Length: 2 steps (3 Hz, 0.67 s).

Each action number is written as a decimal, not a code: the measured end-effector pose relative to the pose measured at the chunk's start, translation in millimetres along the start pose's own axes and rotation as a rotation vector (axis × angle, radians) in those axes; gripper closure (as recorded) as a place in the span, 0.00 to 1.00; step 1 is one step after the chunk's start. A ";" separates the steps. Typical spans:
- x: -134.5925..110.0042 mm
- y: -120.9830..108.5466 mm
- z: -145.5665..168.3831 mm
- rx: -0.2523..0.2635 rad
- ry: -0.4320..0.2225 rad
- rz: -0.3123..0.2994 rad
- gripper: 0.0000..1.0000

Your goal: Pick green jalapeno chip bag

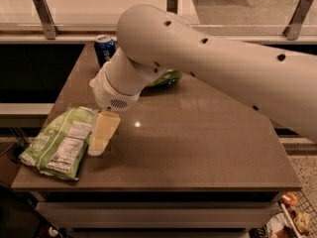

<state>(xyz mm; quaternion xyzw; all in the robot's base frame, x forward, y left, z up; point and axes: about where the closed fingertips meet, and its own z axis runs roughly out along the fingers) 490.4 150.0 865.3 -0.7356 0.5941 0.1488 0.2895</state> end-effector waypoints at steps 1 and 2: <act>-12.0 16.1 11.1 -0.044 0.024 -0.004 0.00; -22.3 19.0 29.6 -0.096 0.015 -0.024 0.00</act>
Offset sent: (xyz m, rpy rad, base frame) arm -0.0162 0.0588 -0.0339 -0.0415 0.1112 0.1364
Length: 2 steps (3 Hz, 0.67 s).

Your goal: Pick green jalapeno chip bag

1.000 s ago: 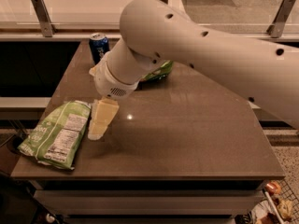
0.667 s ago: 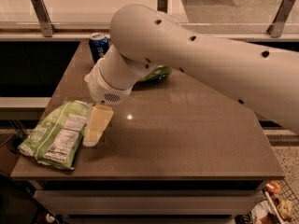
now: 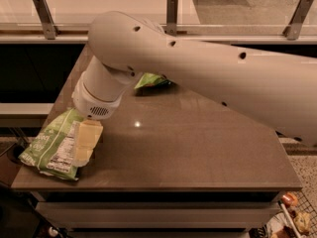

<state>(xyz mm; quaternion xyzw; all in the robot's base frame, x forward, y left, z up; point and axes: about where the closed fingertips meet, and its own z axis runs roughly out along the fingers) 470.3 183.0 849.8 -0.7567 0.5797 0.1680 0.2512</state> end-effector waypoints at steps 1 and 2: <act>-9.6 -8.3 25.1 -0.062 -0.029 -0.032 0.00; -13.4 -16.7 51.2 -0.109 -0.074 -0.055 0.00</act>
Offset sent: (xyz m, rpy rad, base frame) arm 0.0275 0.0667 -0.0560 0.0794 0.1158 0.1829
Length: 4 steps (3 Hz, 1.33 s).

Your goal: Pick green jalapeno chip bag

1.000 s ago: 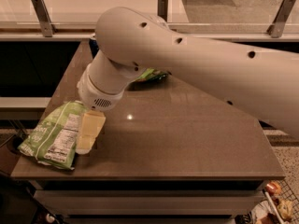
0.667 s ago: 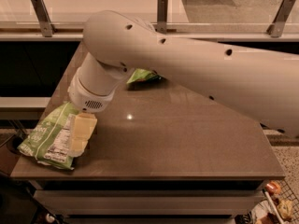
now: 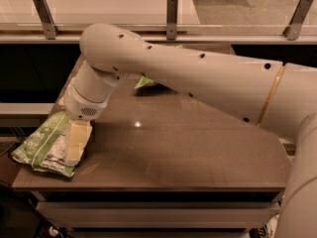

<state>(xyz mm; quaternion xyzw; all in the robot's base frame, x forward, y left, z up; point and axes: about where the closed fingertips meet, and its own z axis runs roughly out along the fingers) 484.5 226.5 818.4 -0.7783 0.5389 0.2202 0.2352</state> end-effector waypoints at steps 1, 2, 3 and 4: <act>1.2 0.6 1.9 -0.004 0.001 0.001 0.18; 0.5 1.4 2.8 -0.006 0.001 -0.001 0.41; -1.1 1.4 1.2 -0.007 0.001 -0.002 0.65; -2.6 1.1 -0.6 -0.007 0.001 -0.002 0.88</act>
Offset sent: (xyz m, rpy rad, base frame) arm -0.0001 0.0002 -0.0027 -0.0018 0.0037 0.0018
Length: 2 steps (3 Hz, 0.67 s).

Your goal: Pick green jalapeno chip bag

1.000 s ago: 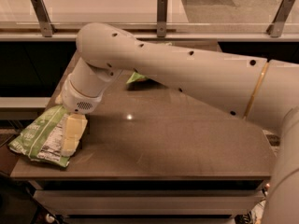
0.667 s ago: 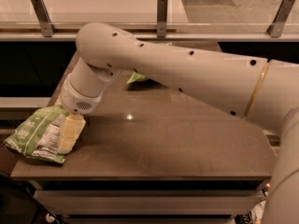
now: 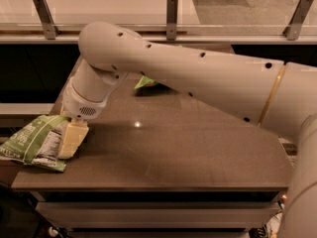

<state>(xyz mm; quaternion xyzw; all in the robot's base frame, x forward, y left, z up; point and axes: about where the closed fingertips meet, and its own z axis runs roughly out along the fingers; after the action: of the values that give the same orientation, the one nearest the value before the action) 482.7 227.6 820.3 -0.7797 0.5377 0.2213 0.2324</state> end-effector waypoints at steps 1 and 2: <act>-1.0 0.2 -0.4 0.001 -0.005 -0.007 1.00; -0.8 -3.4 -12.2 0.022 -0.047 -0.036 1.00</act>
Offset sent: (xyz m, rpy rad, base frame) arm 0.0172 -0.0230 0.0357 0.1750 -0.0726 0.0526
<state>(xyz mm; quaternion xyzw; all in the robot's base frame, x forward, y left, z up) 486.9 222.0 830.8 -0.7813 0.5203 0.2292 0.2576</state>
